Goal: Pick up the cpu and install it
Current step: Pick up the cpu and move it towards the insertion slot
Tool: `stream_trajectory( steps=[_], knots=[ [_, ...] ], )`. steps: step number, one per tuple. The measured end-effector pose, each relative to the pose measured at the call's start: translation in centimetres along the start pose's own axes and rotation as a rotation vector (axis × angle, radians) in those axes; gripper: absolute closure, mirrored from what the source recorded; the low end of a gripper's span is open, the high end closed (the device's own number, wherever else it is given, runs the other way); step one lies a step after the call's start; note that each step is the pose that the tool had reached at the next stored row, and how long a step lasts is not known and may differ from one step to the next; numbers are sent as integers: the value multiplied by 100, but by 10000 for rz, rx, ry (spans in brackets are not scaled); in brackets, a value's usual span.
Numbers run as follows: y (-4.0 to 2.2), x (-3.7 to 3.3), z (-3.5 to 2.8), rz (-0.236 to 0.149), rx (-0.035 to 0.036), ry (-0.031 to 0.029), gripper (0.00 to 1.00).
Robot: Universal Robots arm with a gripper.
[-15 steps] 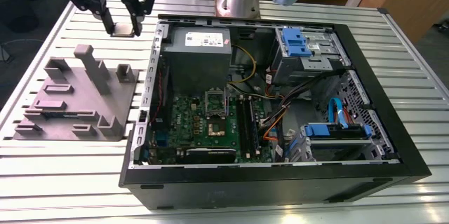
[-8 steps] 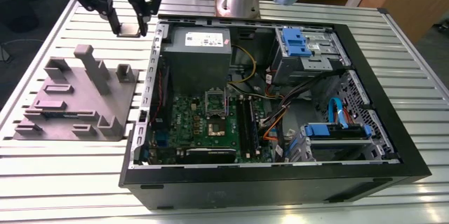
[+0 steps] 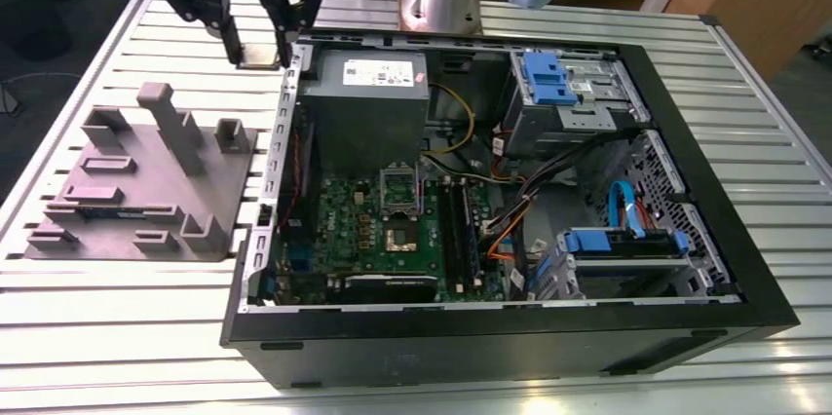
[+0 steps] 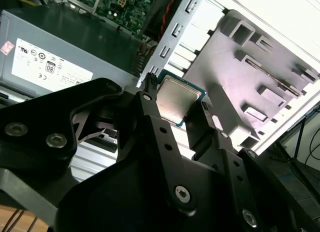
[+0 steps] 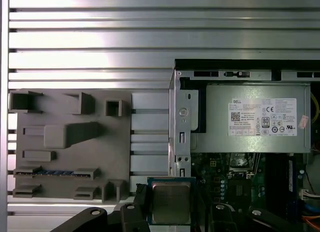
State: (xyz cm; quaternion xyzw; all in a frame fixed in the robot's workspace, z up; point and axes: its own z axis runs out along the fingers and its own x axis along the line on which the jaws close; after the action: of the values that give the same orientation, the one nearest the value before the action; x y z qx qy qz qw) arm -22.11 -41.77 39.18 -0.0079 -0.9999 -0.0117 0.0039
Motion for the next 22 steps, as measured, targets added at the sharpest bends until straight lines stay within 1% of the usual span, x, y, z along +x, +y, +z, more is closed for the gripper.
stream_trajectory(
  steps=[3, 6, 22],
  knots=[
    [2, -87, 0, 1, -1, 0, 53],
    [3, -214, -2, 0, 0, 0, 53],
    [14, -938, 32, 2, 1, 0, 53]
  ],
)
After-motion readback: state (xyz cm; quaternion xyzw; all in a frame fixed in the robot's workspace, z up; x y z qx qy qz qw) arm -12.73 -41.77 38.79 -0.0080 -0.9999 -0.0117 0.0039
